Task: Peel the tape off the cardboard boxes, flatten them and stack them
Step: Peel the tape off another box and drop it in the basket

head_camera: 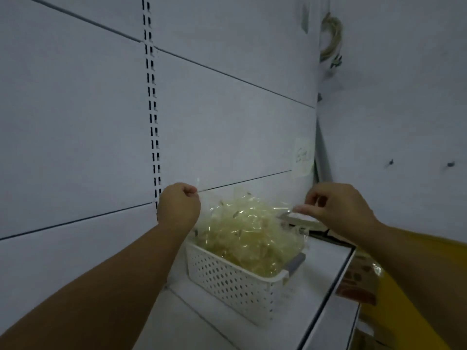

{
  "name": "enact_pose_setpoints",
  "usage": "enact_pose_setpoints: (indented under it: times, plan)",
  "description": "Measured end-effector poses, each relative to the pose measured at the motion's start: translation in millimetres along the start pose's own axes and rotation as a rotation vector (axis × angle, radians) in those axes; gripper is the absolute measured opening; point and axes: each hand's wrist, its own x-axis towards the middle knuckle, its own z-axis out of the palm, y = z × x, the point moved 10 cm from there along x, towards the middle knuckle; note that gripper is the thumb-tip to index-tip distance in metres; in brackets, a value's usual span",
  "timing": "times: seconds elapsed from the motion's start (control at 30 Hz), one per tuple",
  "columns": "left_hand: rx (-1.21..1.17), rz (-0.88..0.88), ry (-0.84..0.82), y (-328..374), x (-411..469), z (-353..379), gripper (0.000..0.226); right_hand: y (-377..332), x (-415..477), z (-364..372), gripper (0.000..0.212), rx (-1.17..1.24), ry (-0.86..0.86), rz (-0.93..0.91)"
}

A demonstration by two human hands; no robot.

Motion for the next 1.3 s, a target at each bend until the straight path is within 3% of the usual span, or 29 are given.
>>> enact_pose_setpoints:
  times: [0.1,0.2,0.33,0.4,0.47,0.57,0.67,0.73,0.93,1.3]
  plan:
    - [0.08,-0.119,-0.183,-40,-8,44,0.022,22,0,41,0.046,0.0,-0.197,-0.05]
    - [0.014,-0.213,-0.266,-62,-16,64,0.028,40,2,52,0.056,-0.035,-0.229,-0.072]
    - [0.086,-0.12,-0.351,-57,-20,76,0.021,45,2,69,0.007,0.265,-0.57,-0.026]
    - [0.15,-0.067,-0.389,-54,-24,79,0.02,48,0,66,0.039,0.258,-0.68,-0.029]
    - [0.188,0.0,-0.418,-47,-27,81,0.02,47,12,51,0.046,0.235,-0.547,-0.045]
    - [0.189,0.033,-0.358,-40,-25,74,0.025,7,26,18,0.03,0.298,-0.206,-0.18]
    - [0.22,0.058,-0.279,-29,-21,62,0.031,-63,11,42,0.043,0.161,-0.295,-0.468]
    - [0.197,0.057,-0.258,-21,-23,55,0.033,-84,1,75,0.046,-0.002,-0.415,-0.547]
    - [-0.338,-0.261,-0.192,-28,-15,-2,0.015,-81,6,97,0.041,-0.036,-0.454,-0.491]
    - [-0.379,-0.285,-0.266,15,-51,-64,0.014,-84,-4,86,0.051,0.117,-0.411,-0.284]
